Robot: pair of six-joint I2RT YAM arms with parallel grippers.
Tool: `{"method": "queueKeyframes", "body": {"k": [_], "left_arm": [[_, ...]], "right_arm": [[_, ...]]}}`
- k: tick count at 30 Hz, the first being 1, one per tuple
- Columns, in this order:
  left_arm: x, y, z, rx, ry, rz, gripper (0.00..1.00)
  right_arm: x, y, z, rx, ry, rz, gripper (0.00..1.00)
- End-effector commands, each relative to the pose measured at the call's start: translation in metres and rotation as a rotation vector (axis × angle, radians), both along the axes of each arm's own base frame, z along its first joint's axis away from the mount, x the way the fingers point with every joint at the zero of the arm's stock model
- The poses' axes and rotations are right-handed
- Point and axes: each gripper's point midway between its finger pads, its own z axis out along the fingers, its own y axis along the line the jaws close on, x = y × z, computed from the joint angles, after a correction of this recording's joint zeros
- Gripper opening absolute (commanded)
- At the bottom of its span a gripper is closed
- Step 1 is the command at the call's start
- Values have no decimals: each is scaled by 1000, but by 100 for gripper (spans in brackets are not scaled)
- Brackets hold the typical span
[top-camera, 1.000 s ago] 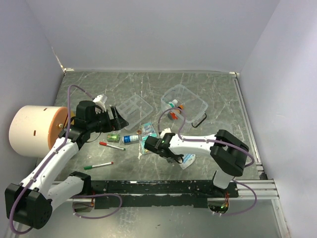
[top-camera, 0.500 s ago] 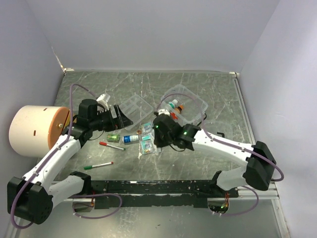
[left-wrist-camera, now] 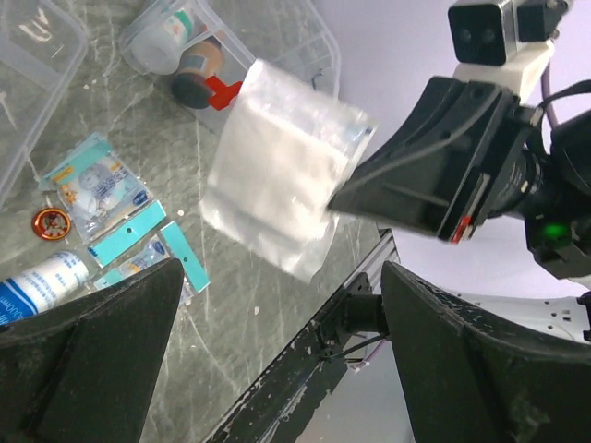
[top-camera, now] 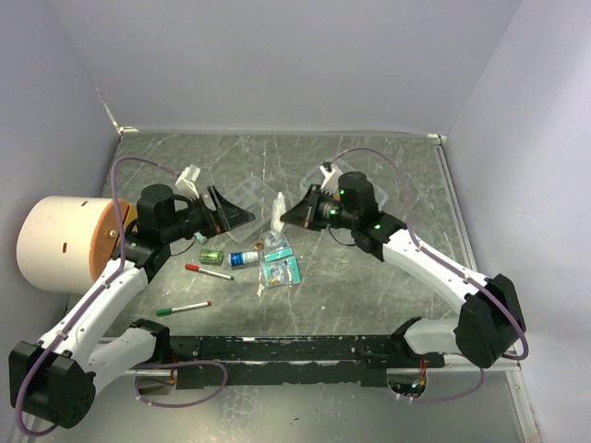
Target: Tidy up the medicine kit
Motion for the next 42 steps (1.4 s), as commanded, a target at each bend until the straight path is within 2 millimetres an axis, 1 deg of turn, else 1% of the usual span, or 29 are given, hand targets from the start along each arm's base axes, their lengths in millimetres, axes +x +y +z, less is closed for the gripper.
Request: {"method": "queueKeyframes", "body": {"k": [1,2,3,5,7,8,9,11,13,16,21,25,29,33,35,38,42], "left_arm": [[-2,-8,23,-46,-64,-37,99],[-2,-8,24,-44,-68,-39,99],[-1,-8,25,-40,-73,-39,99],[-1,-7,26,-28,-83,-39,99],[0,-6,24,-8,-86,-36,99],[1,-5,23,3,-88,-35,99],[0,-4,21,14,-85,-33,99],[1,-2,17,37,-86,-29,99],[1,-1,14,53,-92,-28,99],[0,1,7,76,-85,-29,99],[0,9,0,138,-87,-6,100],[2,19,-7,211,-85,30,100],[4,20,-10,224,-87,34,99],[4,20,-14,217,-78,41,99],[4,22,-16,226,-72,48,99],[5,23,-18,236,-67,52,99],[7,22,-18,234,-64,53,99]], "right_arm": [[14,-21,43,191,20,-42,0],[16,-28,45,210,37,-58,0],[26,-42,46,224,54,-101,0],[37,-65,47,246,85,-169,0],[46,-87,49,266,109,-237,0],[53,-102,50,279,114,-283,0],[55,-109,53,291,116,-301,0],[65,-131,57,323,113,-359,0],[73,-148,56,340,126,-407,0],[83,-164,45,350,172,-468,0],[95,-176,17,293,241,-556,0],[100,-186,2,248,256,-621,0],[106,-194,-14,197,298,-673,0],[115,-208,-36,139,379,-747,0],[121,-206,-41,143,402,-732,0],[129,-198,-49,160,451,-688,0],[137,-196,-62,168,525,-695,0]]}}
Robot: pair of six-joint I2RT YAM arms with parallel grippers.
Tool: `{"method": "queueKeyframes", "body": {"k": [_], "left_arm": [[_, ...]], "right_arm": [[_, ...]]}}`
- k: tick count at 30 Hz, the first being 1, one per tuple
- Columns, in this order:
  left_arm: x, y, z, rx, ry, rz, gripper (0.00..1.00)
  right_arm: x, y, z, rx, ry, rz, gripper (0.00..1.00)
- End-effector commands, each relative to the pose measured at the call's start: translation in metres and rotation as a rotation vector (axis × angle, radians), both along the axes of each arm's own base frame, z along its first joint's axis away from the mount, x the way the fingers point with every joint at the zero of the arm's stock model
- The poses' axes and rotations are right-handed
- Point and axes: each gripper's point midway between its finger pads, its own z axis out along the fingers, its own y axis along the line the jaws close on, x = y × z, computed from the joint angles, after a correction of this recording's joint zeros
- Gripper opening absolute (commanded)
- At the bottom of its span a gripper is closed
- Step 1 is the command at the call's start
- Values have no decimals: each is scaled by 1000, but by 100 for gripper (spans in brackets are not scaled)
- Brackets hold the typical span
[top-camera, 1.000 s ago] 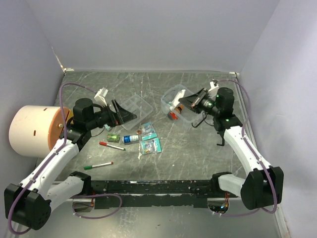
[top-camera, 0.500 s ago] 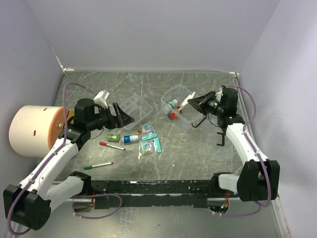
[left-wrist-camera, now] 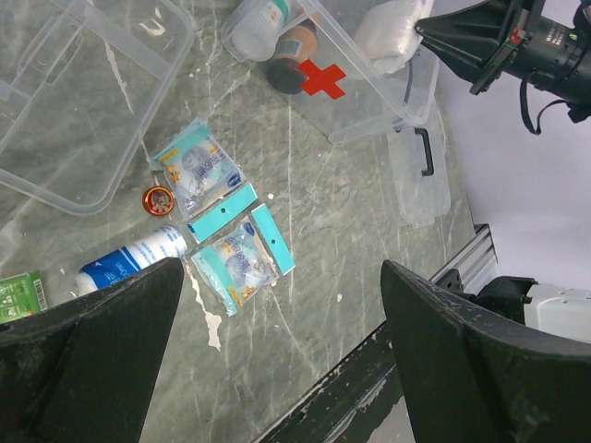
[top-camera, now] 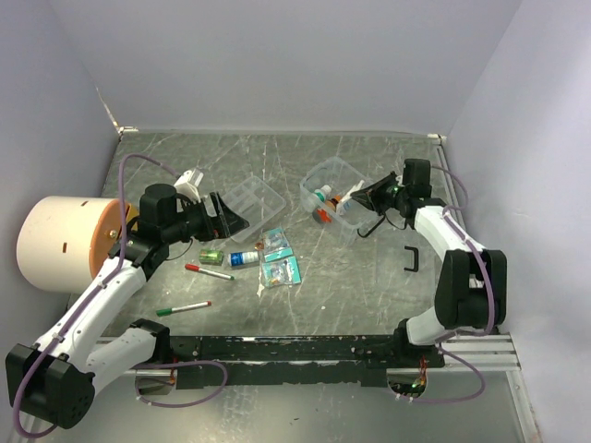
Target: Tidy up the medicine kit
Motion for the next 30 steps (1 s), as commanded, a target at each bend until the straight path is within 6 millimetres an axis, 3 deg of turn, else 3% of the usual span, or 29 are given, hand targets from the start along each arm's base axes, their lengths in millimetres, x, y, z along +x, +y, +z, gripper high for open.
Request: {"method": "queueKeyframes", "body": {"k": [1,8,15,30], "left_arm": [[4,0,7,10,-29,6,99],[6,-2,3,5,-14,6,99],[7,-1,2,9,-10,13,98],[8,1,3,18,-14,23,98]], "right_arm": [[8,2,3,38,29,-9,0],[6,-2,-13,38,118,-60,0],[18,-3,-12,28,107,-74,0],[20,25,-34,42,174,-17,0]]}}
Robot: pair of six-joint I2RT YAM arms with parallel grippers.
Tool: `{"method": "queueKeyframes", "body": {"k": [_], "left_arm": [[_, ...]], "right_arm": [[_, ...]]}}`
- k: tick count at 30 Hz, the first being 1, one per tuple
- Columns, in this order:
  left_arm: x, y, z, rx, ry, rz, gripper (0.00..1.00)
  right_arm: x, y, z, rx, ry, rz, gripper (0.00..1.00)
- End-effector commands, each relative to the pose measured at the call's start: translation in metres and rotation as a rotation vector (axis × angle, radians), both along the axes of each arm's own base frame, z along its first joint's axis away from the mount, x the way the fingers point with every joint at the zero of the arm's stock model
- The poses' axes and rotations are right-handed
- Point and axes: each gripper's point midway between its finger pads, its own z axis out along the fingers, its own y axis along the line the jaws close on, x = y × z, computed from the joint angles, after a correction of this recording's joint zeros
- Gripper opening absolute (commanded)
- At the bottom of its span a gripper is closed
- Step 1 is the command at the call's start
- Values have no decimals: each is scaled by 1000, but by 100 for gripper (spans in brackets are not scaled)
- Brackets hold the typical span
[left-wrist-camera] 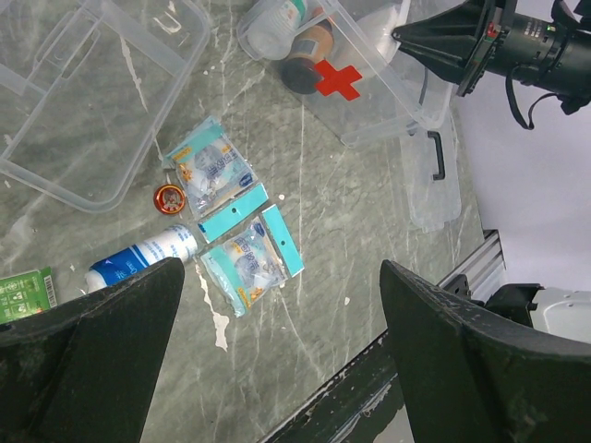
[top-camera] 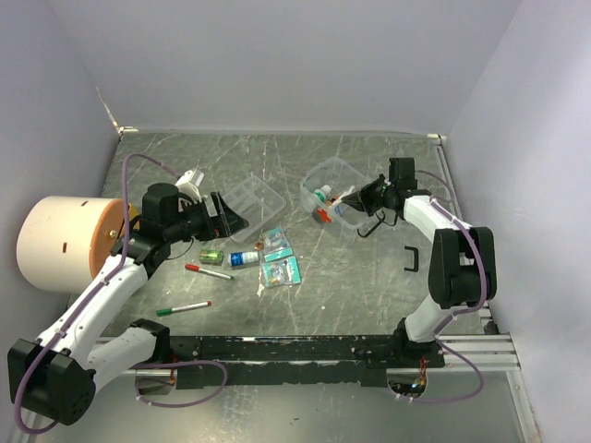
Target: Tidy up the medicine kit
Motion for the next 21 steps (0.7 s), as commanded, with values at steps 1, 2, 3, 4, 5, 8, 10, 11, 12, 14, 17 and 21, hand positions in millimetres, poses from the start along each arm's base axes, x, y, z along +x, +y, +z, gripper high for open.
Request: {"method": "queueKeyframes", "body": {"k": [1,2,3,4,5,8,10,11,12,14,17,21], "left_arm": [[3,-1,10,1,-33,4,98],[2,-1,10,1,-31,4,98],[3,0,10,1,-34,6,98],[2,0,10,1,-34,6,98],[2,0,10,2,-35,7,98],[2,0,10,1,-35,7,98],[2,0,11,-1,-39,7,98],[2,0,11,-2,-39,7,98],[2,0,11,-2,-39,8,98],[1,0,11,-3,-38,9,98],[1,0,11,-6,-38,8,98],[0,1,11,-3,-40,11,98]], "right_arm": [[6,7,1,10,2,3,0],[6,8,-1,8,8,4,0],[5,8,-4,7,14,3,0],[4,8,-6,7,21,2,0],[3,8,-7,5,24,2,0],[2,5,-11,-21,30,-4,0],[1,2,-14,-44,31,-8,0],[0,1,-15,-52,34,-9,0],[-1,1,-16,-61,34,-3,0],[-2,-2,-19,-79,41,0,1],[-2,-4,-23,-102,42,2,3],[-2,-9,-26,-138,39,-2,14]]}}
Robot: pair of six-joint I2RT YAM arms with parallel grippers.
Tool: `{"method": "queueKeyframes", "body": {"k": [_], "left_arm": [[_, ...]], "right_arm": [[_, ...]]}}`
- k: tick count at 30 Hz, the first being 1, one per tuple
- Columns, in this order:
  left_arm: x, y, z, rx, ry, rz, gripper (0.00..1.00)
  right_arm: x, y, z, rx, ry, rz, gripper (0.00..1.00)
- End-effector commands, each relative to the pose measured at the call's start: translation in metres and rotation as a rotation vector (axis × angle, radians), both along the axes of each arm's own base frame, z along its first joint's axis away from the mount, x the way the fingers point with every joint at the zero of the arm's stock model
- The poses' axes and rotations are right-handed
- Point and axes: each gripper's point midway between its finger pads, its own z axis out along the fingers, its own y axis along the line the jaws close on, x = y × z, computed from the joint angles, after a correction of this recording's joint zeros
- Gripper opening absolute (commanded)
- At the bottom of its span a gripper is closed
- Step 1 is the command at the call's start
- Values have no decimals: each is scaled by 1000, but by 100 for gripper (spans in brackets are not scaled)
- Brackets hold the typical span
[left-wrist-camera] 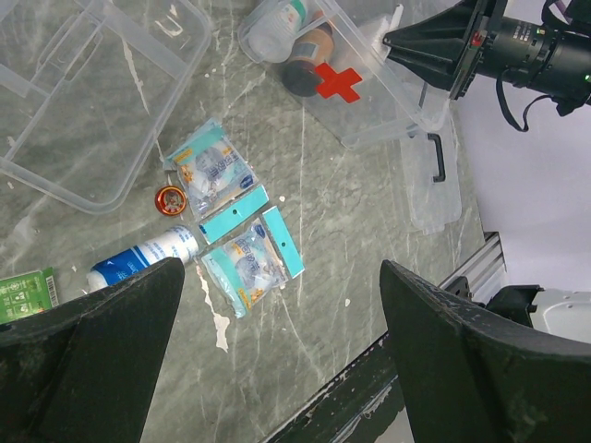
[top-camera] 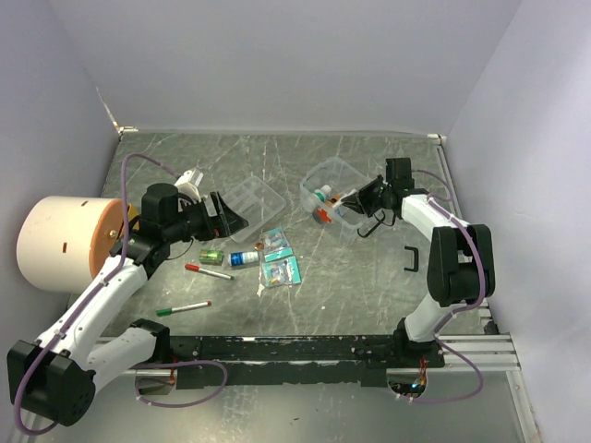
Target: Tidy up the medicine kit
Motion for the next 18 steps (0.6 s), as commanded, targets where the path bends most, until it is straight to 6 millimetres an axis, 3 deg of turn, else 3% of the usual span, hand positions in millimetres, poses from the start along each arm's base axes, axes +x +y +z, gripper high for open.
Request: {"method": "queueKeyframes", "body": {"k": [1,12,18], "left_arm": [[0,0,10,-6,-35,6,98],[0,0,11,-10,-38,6,98],[-1,-1,11,-12,-37,4,98]], "right_arm": [[-3,-11,-11,-92,16,-4,16],[0,-33,8,-234,-48,-38,27],[21,-37,36,-587,-161,66,43]]}}
